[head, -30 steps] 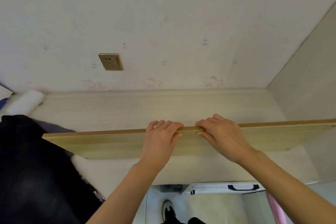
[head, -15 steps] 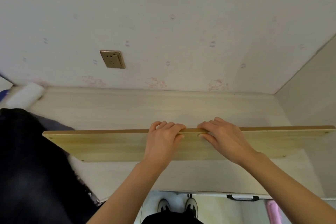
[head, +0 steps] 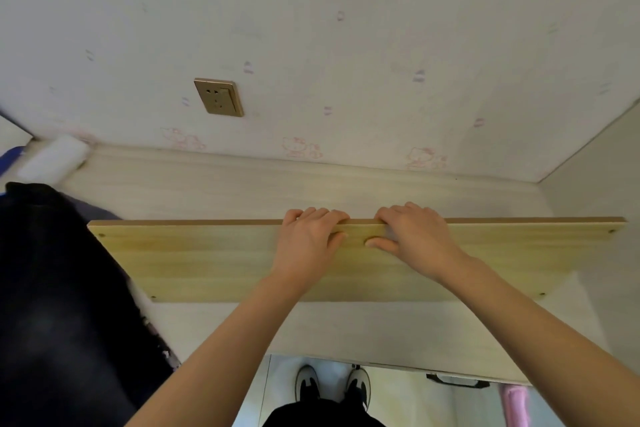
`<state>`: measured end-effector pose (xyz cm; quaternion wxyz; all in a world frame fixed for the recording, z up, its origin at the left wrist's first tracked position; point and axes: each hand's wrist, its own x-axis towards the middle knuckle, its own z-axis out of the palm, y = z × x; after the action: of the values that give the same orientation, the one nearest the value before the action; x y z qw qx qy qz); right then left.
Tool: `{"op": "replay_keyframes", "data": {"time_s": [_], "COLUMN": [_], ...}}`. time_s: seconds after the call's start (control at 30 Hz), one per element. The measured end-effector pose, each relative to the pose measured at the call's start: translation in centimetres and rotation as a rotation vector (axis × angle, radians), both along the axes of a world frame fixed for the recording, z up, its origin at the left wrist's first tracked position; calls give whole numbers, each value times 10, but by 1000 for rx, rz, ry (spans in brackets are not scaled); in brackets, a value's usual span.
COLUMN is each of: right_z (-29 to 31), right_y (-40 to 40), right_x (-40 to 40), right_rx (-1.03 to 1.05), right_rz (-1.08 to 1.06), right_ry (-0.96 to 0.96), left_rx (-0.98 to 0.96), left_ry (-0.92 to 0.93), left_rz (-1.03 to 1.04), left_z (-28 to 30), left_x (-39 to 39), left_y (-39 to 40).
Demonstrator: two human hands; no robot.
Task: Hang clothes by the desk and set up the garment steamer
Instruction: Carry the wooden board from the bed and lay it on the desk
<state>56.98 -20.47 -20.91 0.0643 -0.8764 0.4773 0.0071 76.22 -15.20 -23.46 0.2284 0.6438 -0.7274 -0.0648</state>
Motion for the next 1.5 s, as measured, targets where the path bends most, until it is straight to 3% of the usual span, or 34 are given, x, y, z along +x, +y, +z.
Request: {"op": "replay_keyframes", "data": {"time_s": [0.3,0.53,0.7,0.97,1.5], "right_z": [-9,-33,-70,-110,-139], "right_y": [-19,-35,-43,-69,-95], "right_x": [19,30,32,28,41], "right_rx": [-9,119,324,504,605], "right_rz": [-53,-55,-125,-159,-160], "right_ry": [104,92,78,112,135], "left_rx": [-158,-11,173,430,483], "left_ry": [-173,-190,-204,-123,-141], "left_rz": [48,104,99,119,188], "left_z": [-25,-50,-82,-137,-177], "left_x": [10,27,40,74,89], "left_y": [-2,-3,4,25,24]}}
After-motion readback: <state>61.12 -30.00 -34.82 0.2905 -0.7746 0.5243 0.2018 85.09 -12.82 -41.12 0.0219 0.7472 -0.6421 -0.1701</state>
